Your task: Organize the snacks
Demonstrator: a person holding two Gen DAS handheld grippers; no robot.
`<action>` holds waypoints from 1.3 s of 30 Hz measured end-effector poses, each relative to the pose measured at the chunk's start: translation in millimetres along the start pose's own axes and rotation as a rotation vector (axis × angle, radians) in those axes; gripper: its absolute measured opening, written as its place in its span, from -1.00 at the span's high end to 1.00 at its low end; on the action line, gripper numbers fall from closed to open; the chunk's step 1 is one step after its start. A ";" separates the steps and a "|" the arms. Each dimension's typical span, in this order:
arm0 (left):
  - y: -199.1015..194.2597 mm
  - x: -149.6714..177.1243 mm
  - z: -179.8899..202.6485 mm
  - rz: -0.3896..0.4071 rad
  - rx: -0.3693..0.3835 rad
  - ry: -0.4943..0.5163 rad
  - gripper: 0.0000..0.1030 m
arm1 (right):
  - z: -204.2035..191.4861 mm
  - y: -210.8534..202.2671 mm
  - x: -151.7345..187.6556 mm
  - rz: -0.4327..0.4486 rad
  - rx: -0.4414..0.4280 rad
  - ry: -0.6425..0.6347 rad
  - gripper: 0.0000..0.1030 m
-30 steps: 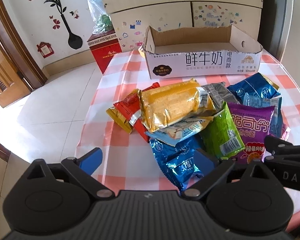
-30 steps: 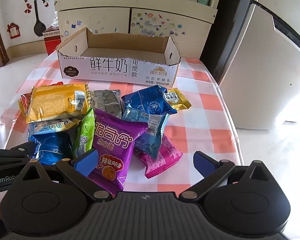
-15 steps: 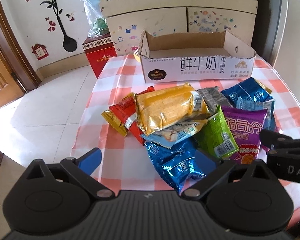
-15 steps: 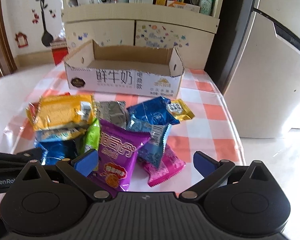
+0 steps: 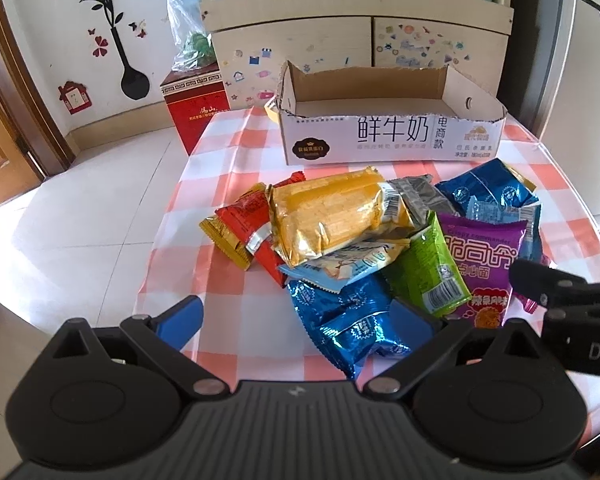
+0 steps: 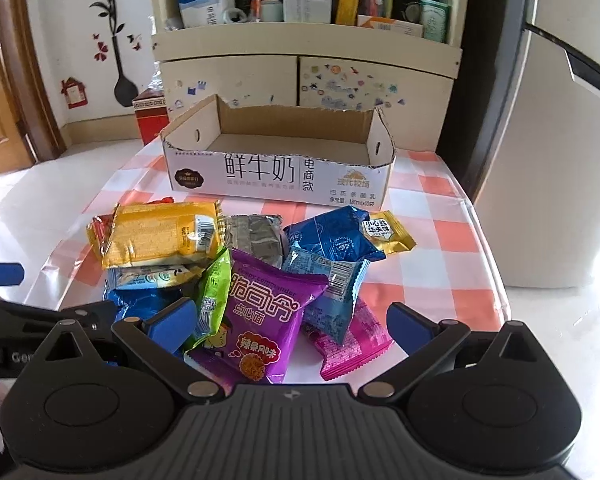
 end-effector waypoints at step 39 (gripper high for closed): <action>12.3 -19.1 -40.5 -0.065 0.124 -0.157 -0.90 | 48.0 25.1 -4.2 -0.108 -0.272 0.085 -0.21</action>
Point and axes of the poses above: each gripper's, at about its wrist camera, not at the fingertips, and y roughly the way its jaws point, z to its right, x to its underside, the point moved 1 cm from there along y, roughly the way its jaws point, and after that the axes turned 12 degrees about -y, right-handed, at the moved point
